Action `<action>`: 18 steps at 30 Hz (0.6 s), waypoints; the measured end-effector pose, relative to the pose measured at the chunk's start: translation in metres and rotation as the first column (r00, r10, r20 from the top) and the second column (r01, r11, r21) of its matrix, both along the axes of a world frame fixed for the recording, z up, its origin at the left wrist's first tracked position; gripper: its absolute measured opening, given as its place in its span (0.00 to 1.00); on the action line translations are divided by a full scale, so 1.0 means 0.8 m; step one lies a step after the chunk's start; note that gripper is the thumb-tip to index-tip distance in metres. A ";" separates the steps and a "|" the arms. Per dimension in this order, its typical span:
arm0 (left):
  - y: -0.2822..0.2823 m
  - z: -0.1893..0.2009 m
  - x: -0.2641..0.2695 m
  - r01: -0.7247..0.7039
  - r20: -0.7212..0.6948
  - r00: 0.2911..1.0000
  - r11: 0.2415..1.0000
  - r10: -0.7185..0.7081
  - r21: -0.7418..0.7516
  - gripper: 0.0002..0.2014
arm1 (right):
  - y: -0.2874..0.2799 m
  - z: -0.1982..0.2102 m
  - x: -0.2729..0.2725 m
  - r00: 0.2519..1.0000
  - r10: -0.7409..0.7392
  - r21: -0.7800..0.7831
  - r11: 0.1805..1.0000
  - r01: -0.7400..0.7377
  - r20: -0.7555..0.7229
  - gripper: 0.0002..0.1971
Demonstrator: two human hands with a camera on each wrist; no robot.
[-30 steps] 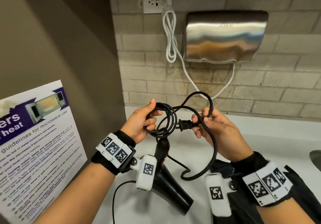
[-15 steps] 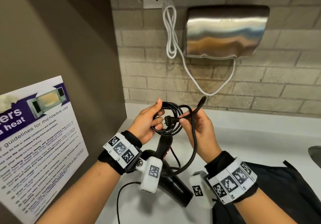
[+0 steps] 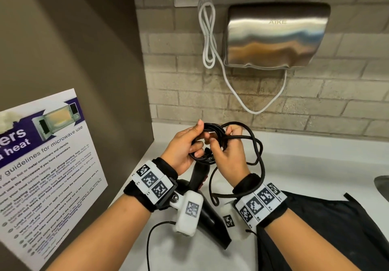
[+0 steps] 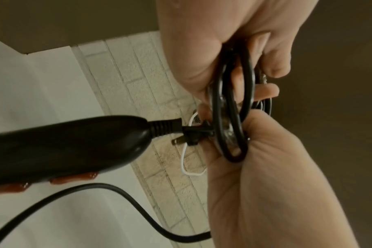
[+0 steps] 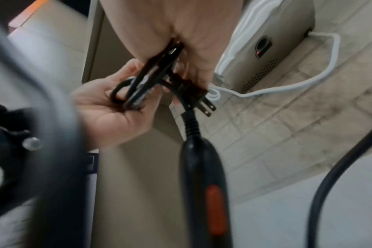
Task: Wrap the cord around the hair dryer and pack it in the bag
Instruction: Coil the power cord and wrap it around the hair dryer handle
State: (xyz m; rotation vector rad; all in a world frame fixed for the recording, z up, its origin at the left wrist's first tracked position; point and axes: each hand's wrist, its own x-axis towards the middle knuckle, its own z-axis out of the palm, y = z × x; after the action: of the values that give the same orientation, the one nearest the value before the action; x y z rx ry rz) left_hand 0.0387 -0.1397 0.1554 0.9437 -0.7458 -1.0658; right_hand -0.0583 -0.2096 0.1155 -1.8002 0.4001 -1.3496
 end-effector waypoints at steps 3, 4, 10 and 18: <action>0.004 0.005 0.010 -0.042 -0.010 0.999 0.999 0.042 0.001 0.13 | -0.009 -0.003 -0.015 0.988 0.055 -0.157 0.985 -0.078 -0.147 0.07; 0.005 0.007 0.015 -0.065 -0.028 0.998 0.998 0.064 -0.007 0.13 | -0.014 -0.005 -0.021 0.978 0.049 -0.189 0.978 -0.089 -0.205 0.04; 0.011 0.013 0.038 -0.128 -0.109 0.986 0.992 0.125 -0.023 0.15 | -0.042 -0.031 -0.055 0.838 0.030 -0.106 0.989 -0.104 -0.545 0.10; 0.003 0.004 0.008 -0.027 -0.105 0.994 0.999 0.029 0.020 0.16 | -0.015 -0.006 -0.027 0.855 0.316 0.041 0.944 -0.329 -0.411 0.16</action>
State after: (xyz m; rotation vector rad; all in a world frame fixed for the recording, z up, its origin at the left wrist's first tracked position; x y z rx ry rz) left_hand 0.0452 -0.1371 0.1589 0.9046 -0.6351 -1.0909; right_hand -0.0799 -0.2214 0.1110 -2.0728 0.2793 -0.7419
